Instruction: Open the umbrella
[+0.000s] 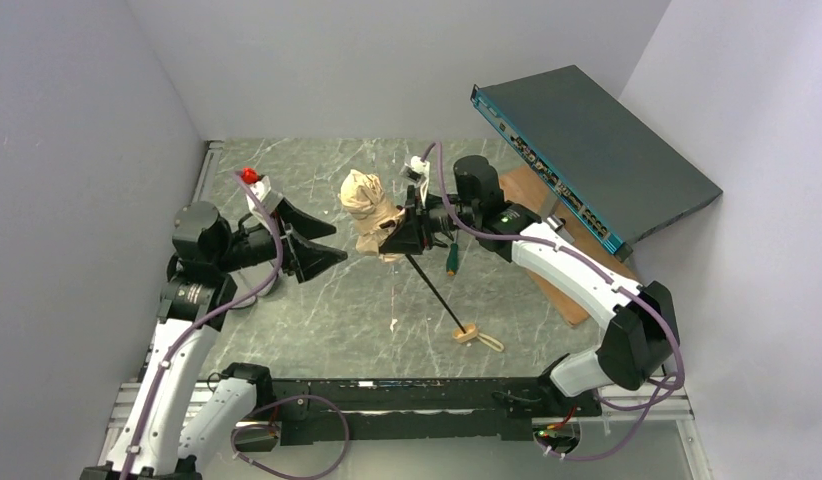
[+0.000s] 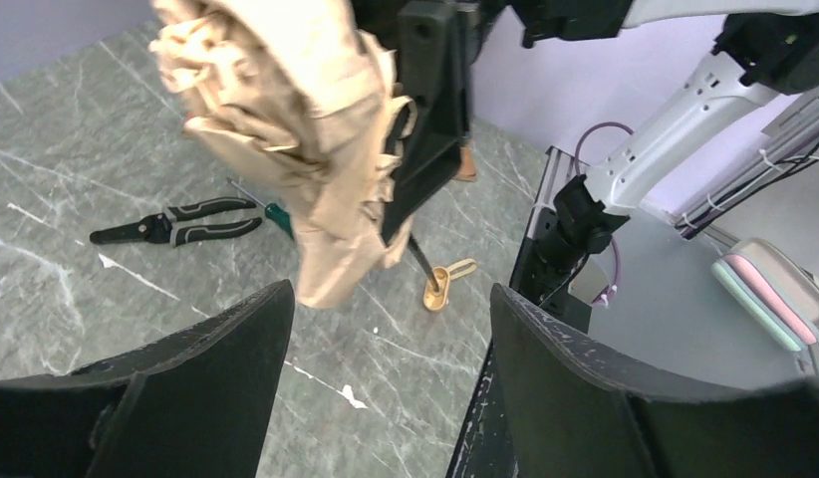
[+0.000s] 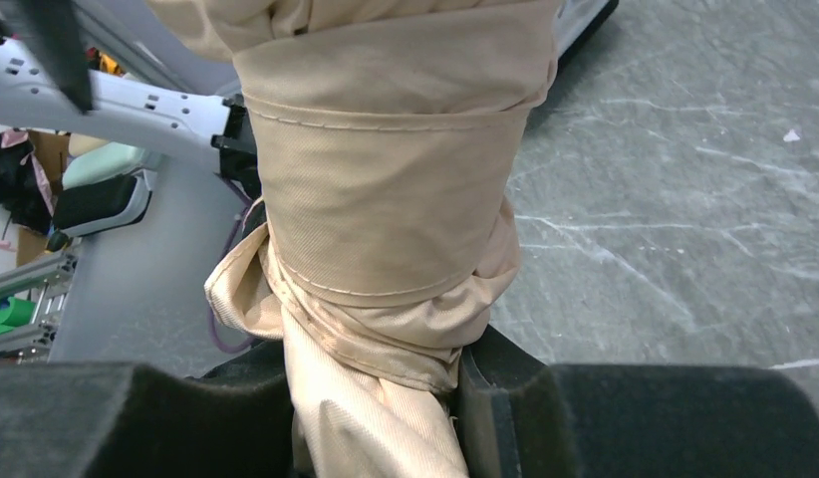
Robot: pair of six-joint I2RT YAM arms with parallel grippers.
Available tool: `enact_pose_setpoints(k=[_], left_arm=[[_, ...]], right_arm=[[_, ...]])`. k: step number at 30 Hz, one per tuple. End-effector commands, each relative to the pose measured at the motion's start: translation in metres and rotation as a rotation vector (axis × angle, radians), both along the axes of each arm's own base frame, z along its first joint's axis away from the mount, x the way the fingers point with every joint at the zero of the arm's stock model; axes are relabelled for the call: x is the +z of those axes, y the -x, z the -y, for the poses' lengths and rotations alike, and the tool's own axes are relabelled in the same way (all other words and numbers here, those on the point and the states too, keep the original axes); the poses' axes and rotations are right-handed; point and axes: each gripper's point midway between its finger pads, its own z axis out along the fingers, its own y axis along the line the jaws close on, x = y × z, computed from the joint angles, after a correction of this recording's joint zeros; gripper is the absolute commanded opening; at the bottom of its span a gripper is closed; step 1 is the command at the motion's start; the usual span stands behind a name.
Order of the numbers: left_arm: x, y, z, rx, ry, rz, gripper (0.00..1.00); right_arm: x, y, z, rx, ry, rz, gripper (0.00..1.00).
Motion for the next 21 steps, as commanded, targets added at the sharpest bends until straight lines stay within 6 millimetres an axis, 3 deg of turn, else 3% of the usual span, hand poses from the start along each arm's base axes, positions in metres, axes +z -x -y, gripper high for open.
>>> enact_pose_setpoints(k=[1, 6, 9, 13, 17, 21], left_arm=[[0.007, -0.015, 0.004, 0.013, 0.031, 0.006, 0.74], [0.012, -0.019, 0.015, -0.022, 0.042, -0.001, 0.72], [0.013, -0.024, 0.020, -0.022, 0.061, -0.017, 0.65], [0.013, -0.030, 0.022, -0.007, 0.068, -0.046, 0.48], [0.019, -0.020, 0.027, -0.070, 0.068, -0.035, 0.04], [0.026, 0.002, 0.032, -0.164, 0.066, -0.004, 0.00]], right_arm=[[0.046, 0.015, -0.004, 0.075, -0.119, 0.151, 0.00], [0.047, 0.015, -0.007, 0.080, -0.119, 0.173, 0.00], [0.046, 0.017, -0.009, 0.091, -0.111, 0.203, 0.00], [0.046, 0.020, -0.012, 0.098, -0.115, 0.207, 0.00], [0.037, 0.013, -0.012, 0.072, -0.079, 0.201, 0.00], [0.027, -0.007, -0.012, -0.026, -0.042, 0.191, 0.00]])
